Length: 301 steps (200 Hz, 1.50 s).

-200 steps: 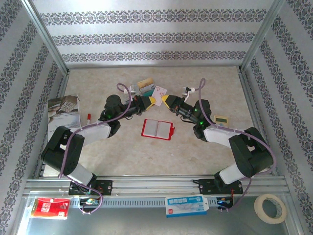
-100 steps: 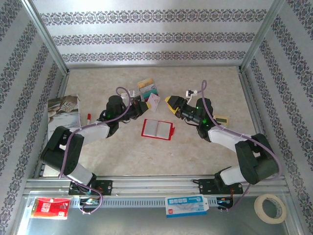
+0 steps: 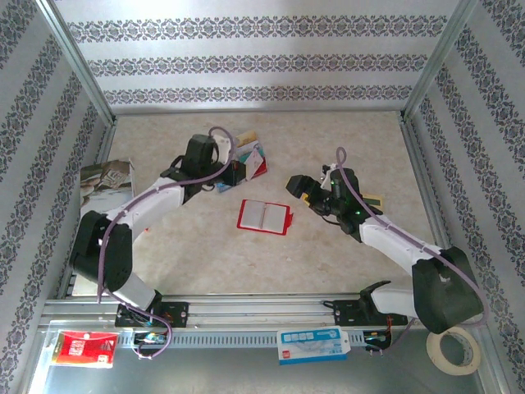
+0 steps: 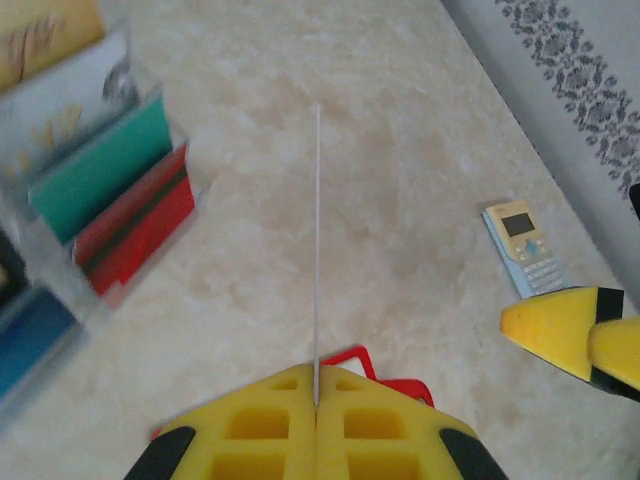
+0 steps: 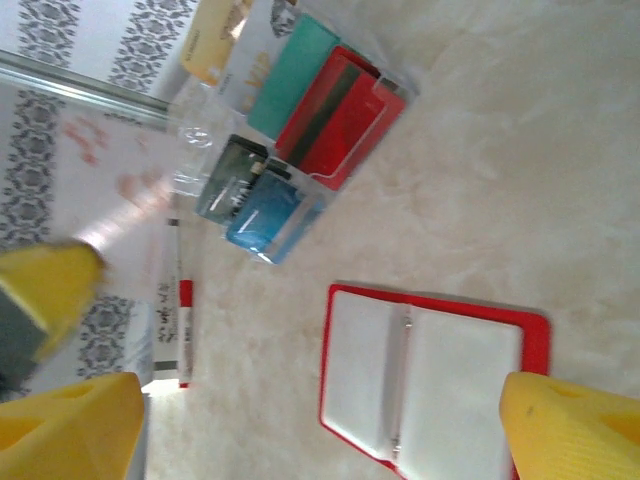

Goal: Take the credit cards out of the card holder

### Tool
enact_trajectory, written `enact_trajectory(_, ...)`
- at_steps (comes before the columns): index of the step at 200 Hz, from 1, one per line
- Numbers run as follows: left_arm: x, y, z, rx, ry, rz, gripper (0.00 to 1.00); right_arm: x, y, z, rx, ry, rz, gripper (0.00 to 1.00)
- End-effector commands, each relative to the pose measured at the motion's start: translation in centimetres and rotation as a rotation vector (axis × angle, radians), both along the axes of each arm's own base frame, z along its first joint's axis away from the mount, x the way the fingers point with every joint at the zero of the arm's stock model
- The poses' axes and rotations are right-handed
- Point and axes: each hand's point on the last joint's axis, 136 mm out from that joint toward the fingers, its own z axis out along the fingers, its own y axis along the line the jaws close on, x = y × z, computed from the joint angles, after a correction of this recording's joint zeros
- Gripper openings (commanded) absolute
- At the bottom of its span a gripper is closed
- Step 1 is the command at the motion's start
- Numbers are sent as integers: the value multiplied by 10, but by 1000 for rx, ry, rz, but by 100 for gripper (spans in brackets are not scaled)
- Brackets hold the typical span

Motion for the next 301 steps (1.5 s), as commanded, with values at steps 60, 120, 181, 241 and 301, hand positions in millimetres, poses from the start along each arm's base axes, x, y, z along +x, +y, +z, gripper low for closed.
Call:
enact_trajectory(60,52,-1,15,390,-303,-329,0,-2,-23,-10,-98,19,-89,98)
enact_trajectory(120,72,13,4,476,-412,-402,0,-2,-32,-12,-115,35,-142,98)
enact_trajectory(181,103,33,-25,540,-388,-395,0,2,-30,-9,-94,52,-155,98)
enact_trajectory(241,116,35,-45,592,-391,-411,0,3,-29,-13,-72,81,-173,98)
enact_trajectory(301,125,27,-49,568,-400,-432,0,5,-27,-12,-56,90,-178,98)
